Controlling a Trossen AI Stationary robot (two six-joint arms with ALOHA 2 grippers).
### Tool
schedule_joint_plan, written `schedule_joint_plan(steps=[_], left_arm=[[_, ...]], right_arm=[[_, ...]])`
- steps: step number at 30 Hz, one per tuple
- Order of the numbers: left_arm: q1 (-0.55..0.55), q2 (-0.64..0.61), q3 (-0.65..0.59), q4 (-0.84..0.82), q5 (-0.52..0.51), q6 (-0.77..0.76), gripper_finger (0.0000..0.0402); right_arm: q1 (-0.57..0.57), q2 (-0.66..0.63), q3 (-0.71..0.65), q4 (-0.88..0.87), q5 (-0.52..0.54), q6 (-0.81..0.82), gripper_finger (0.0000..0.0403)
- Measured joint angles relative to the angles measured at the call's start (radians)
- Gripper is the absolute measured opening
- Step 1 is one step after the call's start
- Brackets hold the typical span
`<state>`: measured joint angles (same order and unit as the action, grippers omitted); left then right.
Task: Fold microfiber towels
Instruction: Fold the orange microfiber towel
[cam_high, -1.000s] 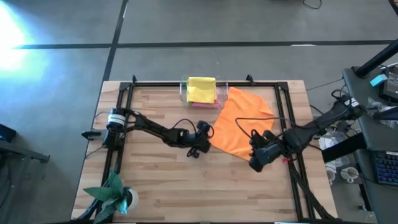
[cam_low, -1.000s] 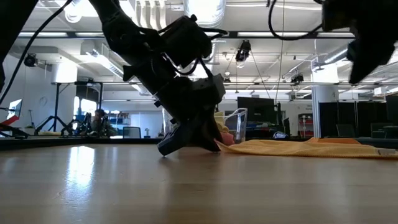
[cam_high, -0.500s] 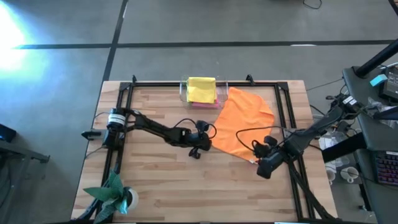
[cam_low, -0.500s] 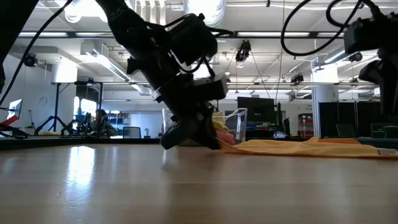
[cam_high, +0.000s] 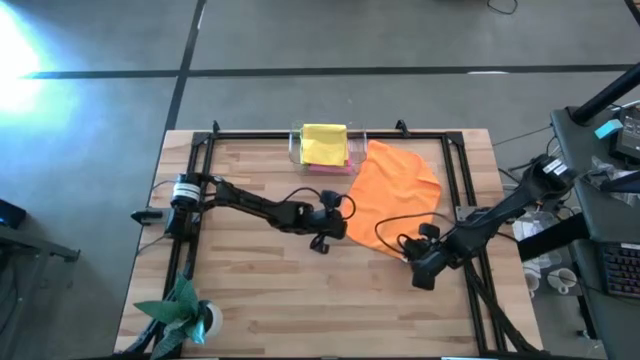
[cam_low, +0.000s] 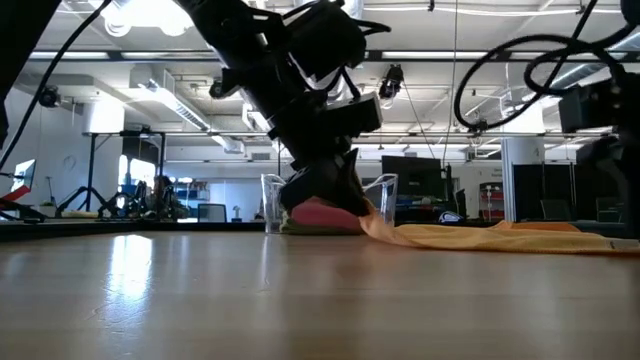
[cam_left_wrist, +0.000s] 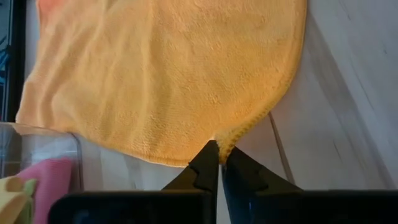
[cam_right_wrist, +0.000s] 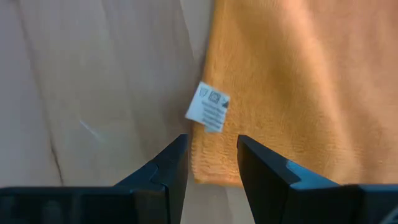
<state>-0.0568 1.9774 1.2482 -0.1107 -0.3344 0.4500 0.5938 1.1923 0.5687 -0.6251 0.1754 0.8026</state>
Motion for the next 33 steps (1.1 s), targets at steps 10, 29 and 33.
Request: schedule_joint_plan(steps=[10,29,33], left_arm=[[0.006,-0.001,0.023,-0.009,0.000,0.000,0.0000],[0.002,-0.054,0.030,-0.226,0.092,-0.065,0.0000],[0.001,-0.135,0.028,-0.295,0.170,-0.163,0.0000]], right_arm=[[-0.006,0.132,-0.001,0.007,-0.043,0.016,0.0129],[-0.021,0.124,0.070,-0.024,-0.096,0.262,0.0008],[0.009,0.079,0.187,-0.025,-0.089,0.333,0.0008]])
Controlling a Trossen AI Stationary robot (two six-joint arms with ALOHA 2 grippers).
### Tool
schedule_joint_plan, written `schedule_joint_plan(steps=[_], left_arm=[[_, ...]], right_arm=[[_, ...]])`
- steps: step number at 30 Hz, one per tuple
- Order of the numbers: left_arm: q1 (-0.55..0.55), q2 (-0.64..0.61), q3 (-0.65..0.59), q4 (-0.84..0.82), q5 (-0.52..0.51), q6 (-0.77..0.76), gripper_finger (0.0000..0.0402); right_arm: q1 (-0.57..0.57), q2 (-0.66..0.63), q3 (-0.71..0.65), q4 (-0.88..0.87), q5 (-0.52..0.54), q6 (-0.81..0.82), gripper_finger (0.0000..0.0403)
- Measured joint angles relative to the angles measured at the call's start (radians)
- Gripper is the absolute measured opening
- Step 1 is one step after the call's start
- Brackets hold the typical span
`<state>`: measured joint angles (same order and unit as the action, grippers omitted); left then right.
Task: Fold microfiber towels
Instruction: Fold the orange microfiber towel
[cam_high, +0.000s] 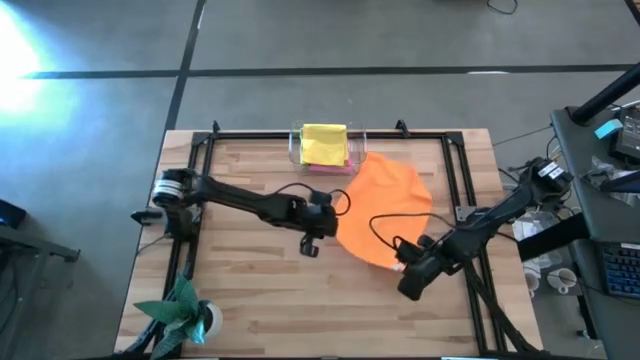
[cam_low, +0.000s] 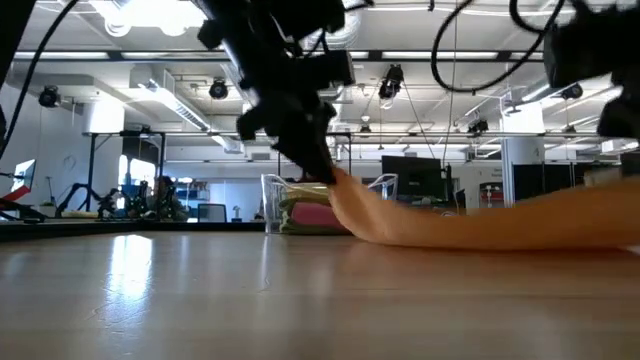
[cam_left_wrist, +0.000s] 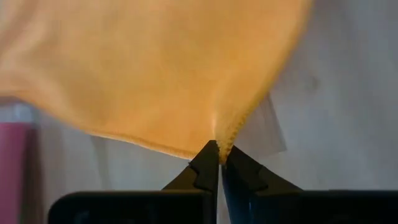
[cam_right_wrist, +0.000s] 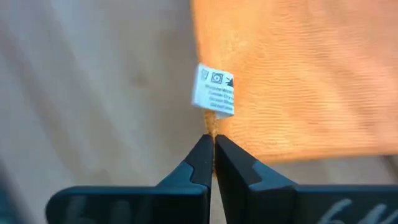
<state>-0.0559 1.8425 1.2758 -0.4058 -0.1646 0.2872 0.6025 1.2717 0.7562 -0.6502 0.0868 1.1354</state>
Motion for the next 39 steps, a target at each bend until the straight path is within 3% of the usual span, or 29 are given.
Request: schedule_joint_plan(steps=[3,6,13,20,29,34,39], left_arm=[[-0.005,-0.072,0.000,-0.039,0.002,0.000,0.0000],[-0.011,-0.156,0.000,-0.077,0.006,0.005,0.0000],[-0.022,-0.372,0.000,-0.174,0.003,0.004,0.0000],[-0.035,-0.557,0.009,-0.151,-0.010,-0.068,0.0000],[-0.040,-0.587,0.098,-0.163,-0.083,-0.043,0.0000],[-0.039,-0.585,0.212,-0.207,-0.191,0.011,0.0000],[-0.039,-0.585,0.348,-0.297,-0.294,0.016,0.0000]], right_arm=[[0.027,0.010,0.089,-0.043,0.014,0.016,0.0008],[0.058,0.016,0.206,-0.103,0.113,0.016,0.0008],[0.091,0.050,0.507,-0.448,0.325,0.026,0.0008],[0.084,0.112,0.797,-0.716,0.498,0.003,0.0008],[0.022,0.181,1.062,-0.733,0.677,-0.217,0.0008],[-0.015,0.212,1.199,-0.753,0.780,-0.325,0.0008],[-0.022,0.225,1.312,-0.758,0.997,-0.447,0.0008]])
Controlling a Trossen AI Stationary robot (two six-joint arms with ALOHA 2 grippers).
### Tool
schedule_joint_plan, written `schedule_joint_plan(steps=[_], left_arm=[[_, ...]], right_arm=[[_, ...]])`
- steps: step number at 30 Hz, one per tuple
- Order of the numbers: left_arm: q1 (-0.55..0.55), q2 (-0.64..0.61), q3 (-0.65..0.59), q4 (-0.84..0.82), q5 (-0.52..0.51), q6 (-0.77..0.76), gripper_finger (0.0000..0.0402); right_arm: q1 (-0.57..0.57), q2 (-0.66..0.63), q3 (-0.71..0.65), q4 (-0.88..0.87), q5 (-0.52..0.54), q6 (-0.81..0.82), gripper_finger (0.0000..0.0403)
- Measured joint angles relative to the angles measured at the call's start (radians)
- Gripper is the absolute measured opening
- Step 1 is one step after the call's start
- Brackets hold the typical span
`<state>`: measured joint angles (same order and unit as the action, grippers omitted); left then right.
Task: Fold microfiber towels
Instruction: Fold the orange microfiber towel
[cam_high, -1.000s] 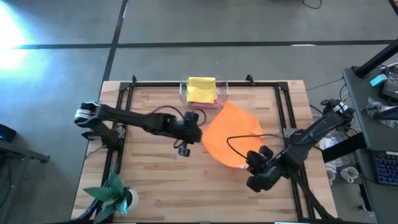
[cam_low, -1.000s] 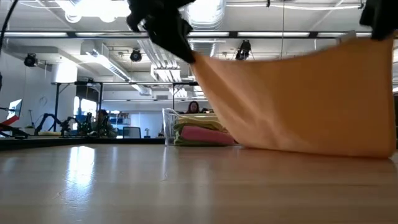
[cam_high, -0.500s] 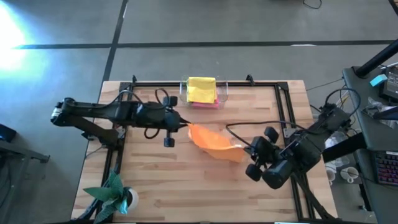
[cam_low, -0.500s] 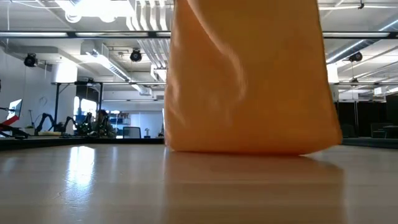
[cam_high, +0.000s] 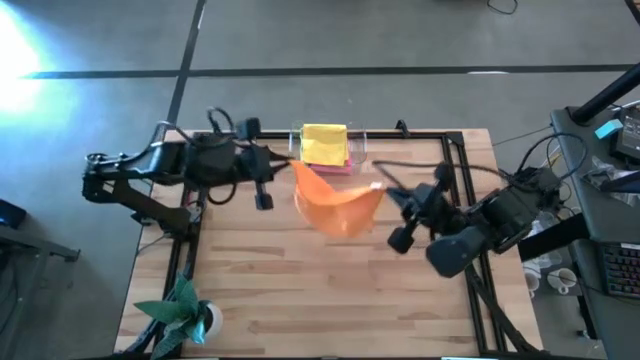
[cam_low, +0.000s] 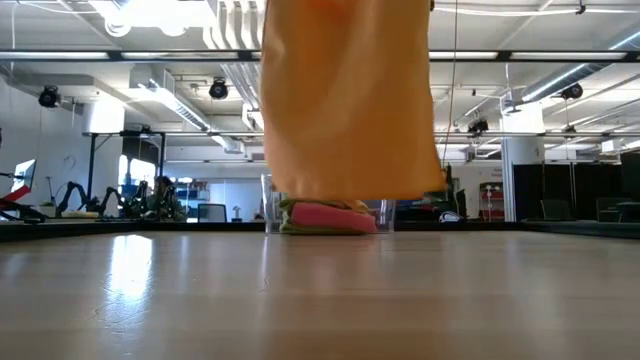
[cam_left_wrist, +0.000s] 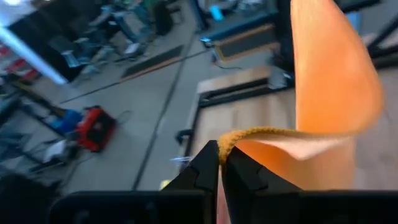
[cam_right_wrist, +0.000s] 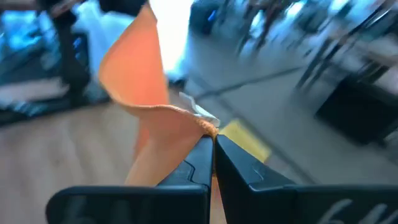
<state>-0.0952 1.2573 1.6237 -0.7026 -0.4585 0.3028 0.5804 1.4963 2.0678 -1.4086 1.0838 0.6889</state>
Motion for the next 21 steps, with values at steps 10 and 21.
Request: schedule_joint_plan(steps=[10,21], left_arm=[[0.001,0.020,0.091,-0.138,-0.055,-0.086,0.0000],[0.052,0.096,0.097,-0.165,-0.252,0.136,0.0000]], right_arm=[[-0.076,0.000,0.058,-0.017,0.015,-0.061,0.0008],[-0.233,0.000,0.050,-0.138,0.008,-0.141,0.0008]])
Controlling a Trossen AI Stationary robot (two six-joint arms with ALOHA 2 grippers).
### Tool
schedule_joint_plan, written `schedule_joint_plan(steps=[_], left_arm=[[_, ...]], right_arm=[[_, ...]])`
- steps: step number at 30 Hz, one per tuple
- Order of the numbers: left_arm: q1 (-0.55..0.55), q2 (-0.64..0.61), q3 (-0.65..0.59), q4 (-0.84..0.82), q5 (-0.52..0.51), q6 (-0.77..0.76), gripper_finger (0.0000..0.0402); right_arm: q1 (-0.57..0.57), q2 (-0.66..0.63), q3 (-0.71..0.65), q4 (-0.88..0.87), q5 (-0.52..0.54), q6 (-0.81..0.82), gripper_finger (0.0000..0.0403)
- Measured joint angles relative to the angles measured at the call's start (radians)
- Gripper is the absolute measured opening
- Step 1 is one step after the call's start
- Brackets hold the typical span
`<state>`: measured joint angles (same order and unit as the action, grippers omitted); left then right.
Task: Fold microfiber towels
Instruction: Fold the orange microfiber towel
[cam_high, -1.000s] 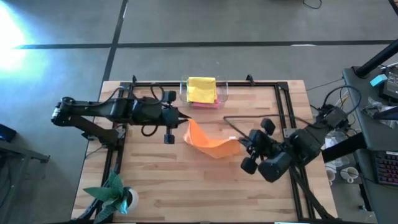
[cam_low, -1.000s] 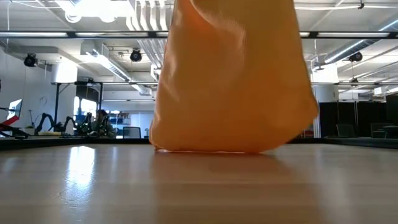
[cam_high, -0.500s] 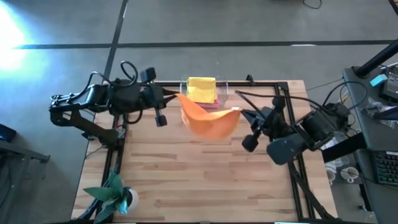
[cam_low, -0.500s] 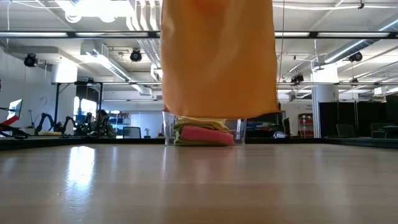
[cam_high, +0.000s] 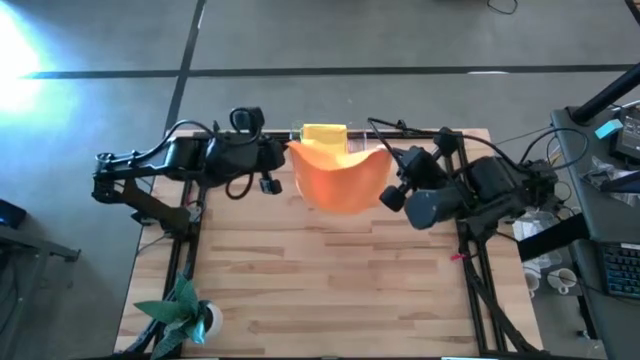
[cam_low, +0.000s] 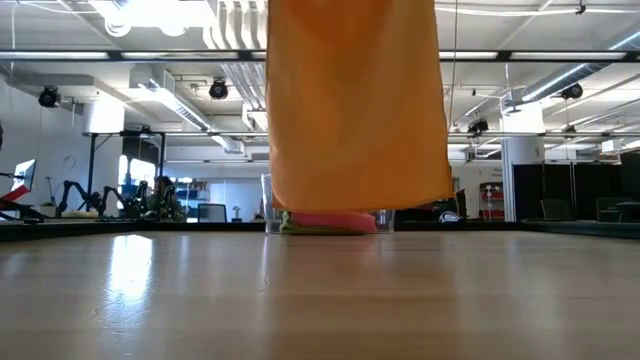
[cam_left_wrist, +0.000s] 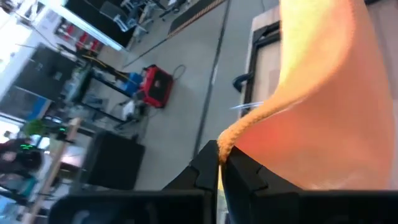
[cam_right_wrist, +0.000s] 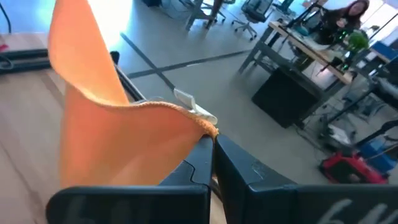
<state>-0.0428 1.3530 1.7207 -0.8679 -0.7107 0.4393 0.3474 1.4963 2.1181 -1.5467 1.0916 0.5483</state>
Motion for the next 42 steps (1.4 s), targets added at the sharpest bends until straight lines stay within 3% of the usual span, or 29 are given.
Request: schedule_joint_plan(steps=[4,8,13,17,20,28,35,42], left_arm=[[0.002,0.000,0.005,-0.017,-0.006,0.002,0.0000],[-0.031,-0.003,0.004,-0.164,0.028,-0.187,0.0000],[-0.091,-0.004,-0.041,-0.356,0.277,-0.529,0.0000],[-0.169,-0.003,-0.122,-0.335,0.450,-0.680,0.0000],[-0.231,0.016,-0.185,-0.305,0.524,-0.769,0.0000],[-0.356,0.135,-0.308,-0.229,0.582,-0.988,0.0000],[-0.421,0.248,-0.334,-0.215,0.628,-1.174,0.0000],[-0.422,0.311,-0.339,-0.225,0.591,-1.227,0.0000]], right_arm=[[0.001,0.000,0.000,0.002,-0.016,-0.030,0.0008],[0.013,0.003,-0.009,0.003,-0.151,0.017,0.0008],[0.040,0.040,-0.076,0.003,-0.403,0.175,0.0008],[0.089,0.096,-0.138,0.008,-0.526,0.320,0.0008],[0.138,0.149,-0.165,0.021,-0.587,0.427,0.0008],[0.253,0.304,-0.236,0.092,-0.729,0.527,0.0008],[0.292,0.381,-0.303,0.251,-0.777,0.527,0.0008],[0.274,0.391,-0.369,0.235,-0.770,0.519,0.0008]])
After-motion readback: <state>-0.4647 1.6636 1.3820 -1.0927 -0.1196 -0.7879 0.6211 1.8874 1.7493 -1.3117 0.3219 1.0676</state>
